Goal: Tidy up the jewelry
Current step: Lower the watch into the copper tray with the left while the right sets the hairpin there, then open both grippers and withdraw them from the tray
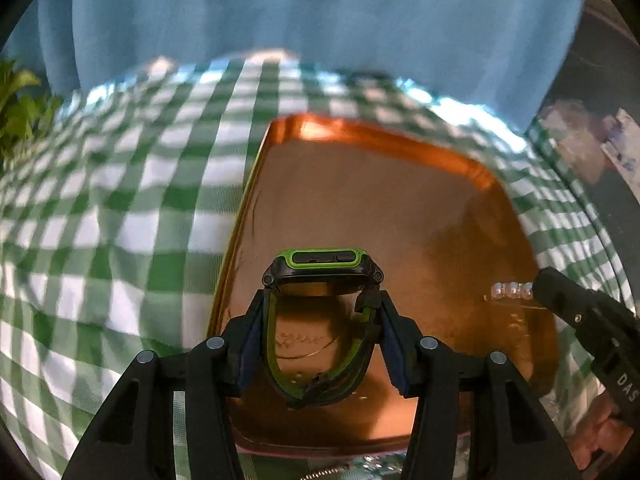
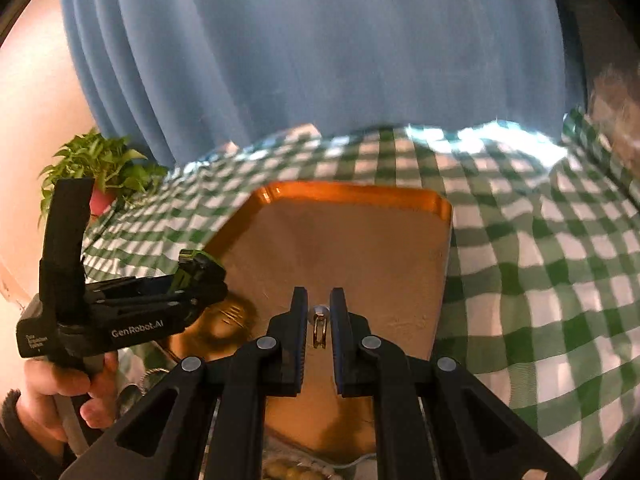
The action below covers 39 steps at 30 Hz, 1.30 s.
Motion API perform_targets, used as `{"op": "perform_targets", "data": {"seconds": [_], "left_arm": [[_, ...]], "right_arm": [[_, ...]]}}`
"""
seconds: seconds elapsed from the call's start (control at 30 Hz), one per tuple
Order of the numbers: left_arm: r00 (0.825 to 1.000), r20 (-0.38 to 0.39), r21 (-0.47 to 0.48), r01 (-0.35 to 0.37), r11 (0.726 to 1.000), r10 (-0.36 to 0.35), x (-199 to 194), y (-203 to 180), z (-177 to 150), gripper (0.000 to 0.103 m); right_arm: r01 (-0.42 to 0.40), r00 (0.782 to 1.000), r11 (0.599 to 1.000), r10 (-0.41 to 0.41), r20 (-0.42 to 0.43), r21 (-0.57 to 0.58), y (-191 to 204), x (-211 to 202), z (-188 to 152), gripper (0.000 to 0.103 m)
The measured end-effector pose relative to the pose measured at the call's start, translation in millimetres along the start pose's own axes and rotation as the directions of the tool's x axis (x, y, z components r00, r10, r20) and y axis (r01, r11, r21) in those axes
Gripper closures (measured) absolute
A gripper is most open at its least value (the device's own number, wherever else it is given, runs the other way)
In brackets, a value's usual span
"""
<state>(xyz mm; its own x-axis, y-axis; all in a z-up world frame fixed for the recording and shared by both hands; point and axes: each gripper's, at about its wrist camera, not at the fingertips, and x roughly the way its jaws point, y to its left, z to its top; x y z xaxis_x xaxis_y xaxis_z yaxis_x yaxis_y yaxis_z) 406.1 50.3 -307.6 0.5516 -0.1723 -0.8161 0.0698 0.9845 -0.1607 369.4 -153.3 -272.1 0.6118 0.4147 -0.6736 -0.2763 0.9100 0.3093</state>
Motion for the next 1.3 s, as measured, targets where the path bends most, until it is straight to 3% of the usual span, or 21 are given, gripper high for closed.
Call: {"op": "perform_targets", "data": {"seconds": [0.1, 0.33, 0.43, 0.6, 0.83, 0.97, 1.3], "left_arm": [[0.999, -0.006, -0.024, -0.050, 0.998, 0.050, 2, 2, 0, 0.050], [0.997, 0.006, -0.045, -0.079, 0.996, 0.079, -8, 3, -15, 0.049], [0.995, 0.005, -0.020, -0.095, 0.995, 0.095, -18, 0, -28, 0.047], [0.996, -0.015, 0.004, -0.093, 0.996, 0.093, -24, -5, -35, 0.045], [0.995, -0.045, 0.043, -0.088, 0.995, 0.090, -29, -21, -48, 0.035], [0.997, -0.049, 0.036, -0.062, 0.997, 0.064, -34, -20, -53, 0.034], [0.996, -0.042, 0.119, -0.077, 0.990, 0.083, -37, -24, -64, 0.034]], "right_arm": [[-0.005, 0.999, 1.000, 0.005, -0.053, 0.003, -6, 13, -4, 0.093], [-0.002, 0.995, 1.000, 0.003, -0.099, 0.014, -12, 22, -13, 0.093], [-0.005, 0.988, 1.000, 0.006, -0.156, 0.008, -12, 26, -23, 0.089], [0.048, 0.988, 0.999, -0.050, -0.146, -0.019, -9, 9, -34, 0.077], [0.050, 0.983, 0.997, -0.059, -0.171, -0.057, -11, 5, -39, 0.076], [0.052, 0.982, 0.998, -0.060, -0.177, -0.046, -12, 0, -44, 0.077], [0.022, 0.981, 1.000, -0.023, -0.194, -0.007, -12, -14, -56, 0.079]]}}
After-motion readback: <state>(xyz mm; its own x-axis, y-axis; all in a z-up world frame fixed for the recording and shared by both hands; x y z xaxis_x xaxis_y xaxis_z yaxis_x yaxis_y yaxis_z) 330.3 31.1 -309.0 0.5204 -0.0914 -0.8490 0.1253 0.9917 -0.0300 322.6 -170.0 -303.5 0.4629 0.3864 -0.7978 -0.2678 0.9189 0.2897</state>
